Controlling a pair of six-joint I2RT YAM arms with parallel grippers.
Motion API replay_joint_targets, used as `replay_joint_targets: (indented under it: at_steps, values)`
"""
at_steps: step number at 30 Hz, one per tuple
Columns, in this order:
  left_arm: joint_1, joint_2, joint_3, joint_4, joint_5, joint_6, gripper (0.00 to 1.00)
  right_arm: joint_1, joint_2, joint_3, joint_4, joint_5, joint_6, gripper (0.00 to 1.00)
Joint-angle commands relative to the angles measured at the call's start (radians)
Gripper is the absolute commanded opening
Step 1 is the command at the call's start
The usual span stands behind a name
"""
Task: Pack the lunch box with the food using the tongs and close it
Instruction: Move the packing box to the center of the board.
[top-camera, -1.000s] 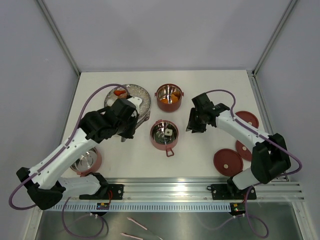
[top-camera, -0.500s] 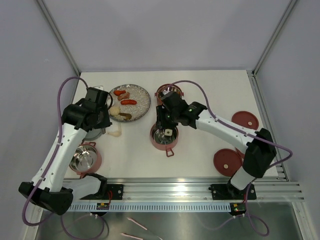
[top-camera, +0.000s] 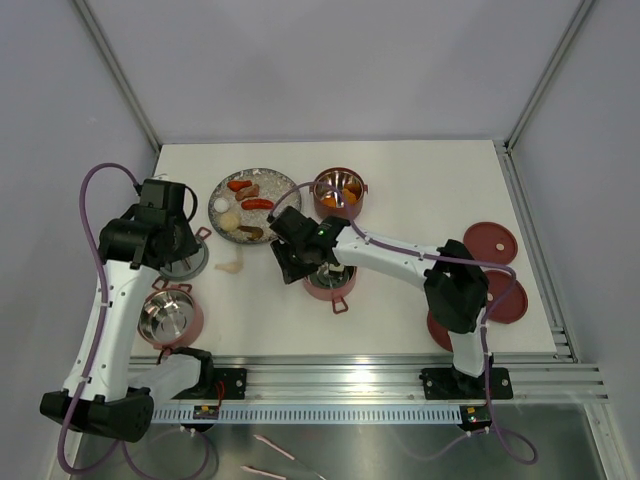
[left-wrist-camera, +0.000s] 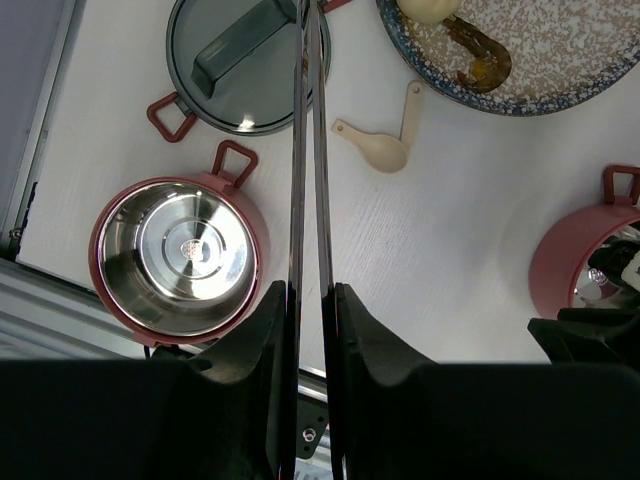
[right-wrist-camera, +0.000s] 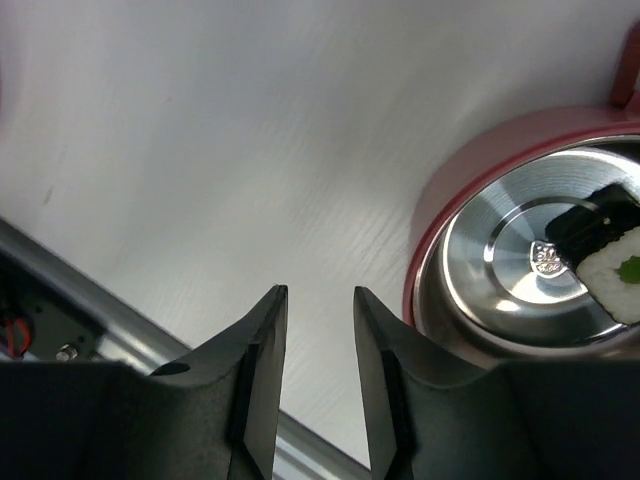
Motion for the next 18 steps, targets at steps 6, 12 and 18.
replay_joint_targets:
  at_steps: [6,12,18]
  values:
    - [0.06,-0.003,-0.014,-0.003,-0.022,-0.005,0.0,-0.011,0.116,0.044,-0.105,0.203,0.032,0.4]
    - [0.077,-0.003,-0.034,-0.001,-0.019,-0.007,0.0,-0.028,0.1,-0.003,-0.149,0.353,0.113,0.37]
    - [0.082,0.003,-0.037,-0.015,-0.027,0.0,0.0,-0.042,0.047,-0.054,-0.044,0.256,0.089,0.38]
